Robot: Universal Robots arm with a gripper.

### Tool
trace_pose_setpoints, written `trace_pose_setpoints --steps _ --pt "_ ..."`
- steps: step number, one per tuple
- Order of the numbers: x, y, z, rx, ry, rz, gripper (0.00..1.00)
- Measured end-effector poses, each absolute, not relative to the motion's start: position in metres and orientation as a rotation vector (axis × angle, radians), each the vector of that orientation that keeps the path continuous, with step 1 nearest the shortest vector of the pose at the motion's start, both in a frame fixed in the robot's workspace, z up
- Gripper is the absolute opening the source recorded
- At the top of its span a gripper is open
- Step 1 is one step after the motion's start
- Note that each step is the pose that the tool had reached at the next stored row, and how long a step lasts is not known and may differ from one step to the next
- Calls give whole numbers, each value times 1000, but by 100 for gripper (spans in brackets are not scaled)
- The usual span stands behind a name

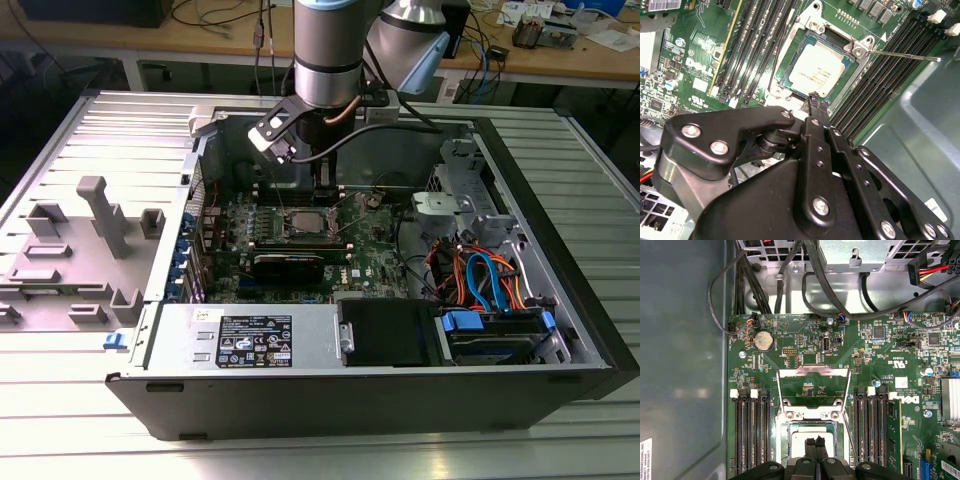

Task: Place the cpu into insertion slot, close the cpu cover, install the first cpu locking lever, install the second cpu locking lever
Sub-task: 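Close the cpu cover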

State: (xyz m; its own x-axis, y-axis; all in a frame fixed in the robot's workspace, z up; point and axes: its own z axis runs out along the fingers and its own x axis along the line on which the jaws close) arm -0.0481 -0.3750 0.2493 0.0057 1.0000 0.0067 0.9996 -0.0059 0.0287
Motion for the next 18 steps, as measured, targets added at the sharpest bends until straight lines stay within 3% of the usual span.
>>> trace_pose_setpoints --steps 18 --pt "-26 -374 256 2216 2203 38 11"
